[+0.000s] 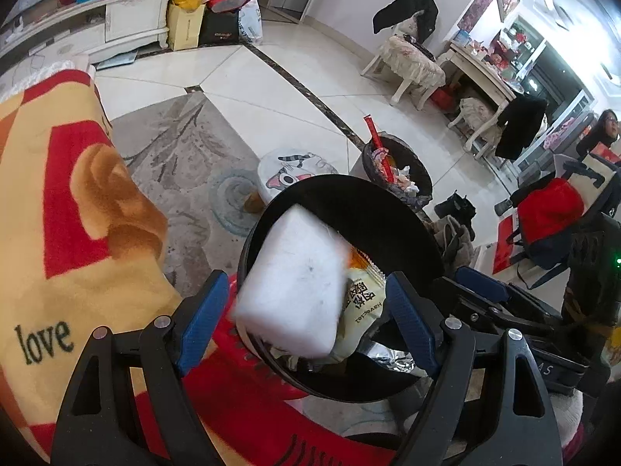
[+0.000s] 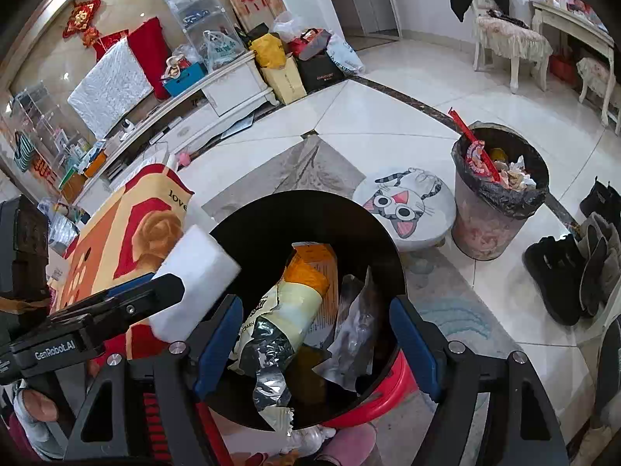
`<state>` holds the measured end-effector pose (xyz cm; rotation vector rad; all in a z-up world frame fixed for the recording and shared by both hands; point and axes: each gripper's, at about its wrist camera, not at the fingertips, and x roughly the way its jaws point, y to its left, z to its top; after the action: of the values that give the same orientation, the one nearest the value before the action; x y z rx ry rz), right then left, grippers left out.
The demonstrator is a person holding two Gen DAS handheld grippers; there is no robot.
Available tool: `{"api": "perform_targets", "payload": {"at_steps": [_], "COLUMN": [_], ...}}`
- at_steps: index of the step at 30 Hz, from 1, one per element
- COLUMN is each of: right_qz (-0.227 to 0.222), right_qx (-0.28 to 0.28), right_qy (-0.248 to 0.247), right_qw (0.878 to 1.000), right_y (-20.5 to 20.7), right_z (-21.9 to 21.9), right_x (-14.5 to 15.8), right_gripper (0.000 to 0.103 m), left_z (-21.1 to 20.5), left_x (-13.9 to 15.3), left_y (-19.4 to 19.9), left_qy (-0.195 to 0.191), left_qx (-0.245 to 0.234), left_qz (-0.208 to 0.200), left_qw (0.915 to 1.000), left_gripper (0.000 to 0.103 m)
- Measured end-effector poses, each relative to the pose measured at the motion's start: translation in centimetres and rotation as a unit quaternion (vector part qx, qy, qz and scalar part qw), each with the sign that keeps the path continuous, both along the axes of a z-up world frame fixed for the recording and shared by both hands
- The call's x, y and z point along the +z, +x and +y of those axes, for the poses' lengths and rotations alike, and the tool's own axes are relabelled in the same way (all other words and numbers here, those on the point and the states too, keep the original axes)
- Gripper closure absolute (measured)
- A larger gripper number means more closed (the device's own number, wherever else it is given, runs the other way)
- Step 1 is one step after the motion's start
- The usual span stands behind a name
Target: Collect trash
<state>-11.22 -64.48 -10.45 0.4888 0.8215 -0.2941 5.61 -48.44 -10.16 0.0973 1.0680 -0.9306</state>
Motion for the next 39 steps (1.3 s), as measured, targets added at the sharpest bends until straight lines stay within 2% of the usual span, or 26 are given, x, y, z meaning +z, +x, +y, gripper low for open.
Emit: {"api": "perform_targets", "payload": {"at_steps": [7, 12, 19, 28, 33, 39], "right_qz": [-0.003, -0.017, -0.041, -0.073, -0.095, -0.128], "right_qx": [0.001, -0.003, -0.012, -0.013, -0.016, -0.016], "right_qy": [-0.002, -0.020, -0.054, -0.112, -0.154, -0.171], "right_qw": [1.000, 1.000, 0.998, 0.991, 0.983, 0.977], "right_y": [0.0, -0.4, -1.4, -3.1, -4.2, -5.2], "right_z": [0.3, 1.1, 3.6, 8.0, 10.0, 11.9], "right_x": [0.4, 1.5, 2.9, 5.5, 7.9, 10.3], "right_gripper": [0.026, 0.026, 0.026, 0.026, 0.026, 0.026], "left_z": [0.9, 2.3, 5.1, 9.5, 11.2, 12.9], "left_x": [1.1, 2.3, 3.9, 7.7, 9.1, 10.3], "left_y": [-0.5, -1.1, -2.0, -5.2, -6.7, -8.5], "left_qy": [0.013, 0.015, -0.004, -0.019, -0.024, -0.037], "left_qx": [0.008, 0.036, 0.059, 0.084, 0.092, 0.103], "left_qz": [-0.034, -0.064, -0.087, -0.177, -0.216, -0.250], "left_qw": [0.9993, 0.9972, 0.9945, 0.9804, 0.9717, 0.9622], "left_gripper": [0.021, 0.021, 0.021, 0.021, 0.021, 0.021]}}
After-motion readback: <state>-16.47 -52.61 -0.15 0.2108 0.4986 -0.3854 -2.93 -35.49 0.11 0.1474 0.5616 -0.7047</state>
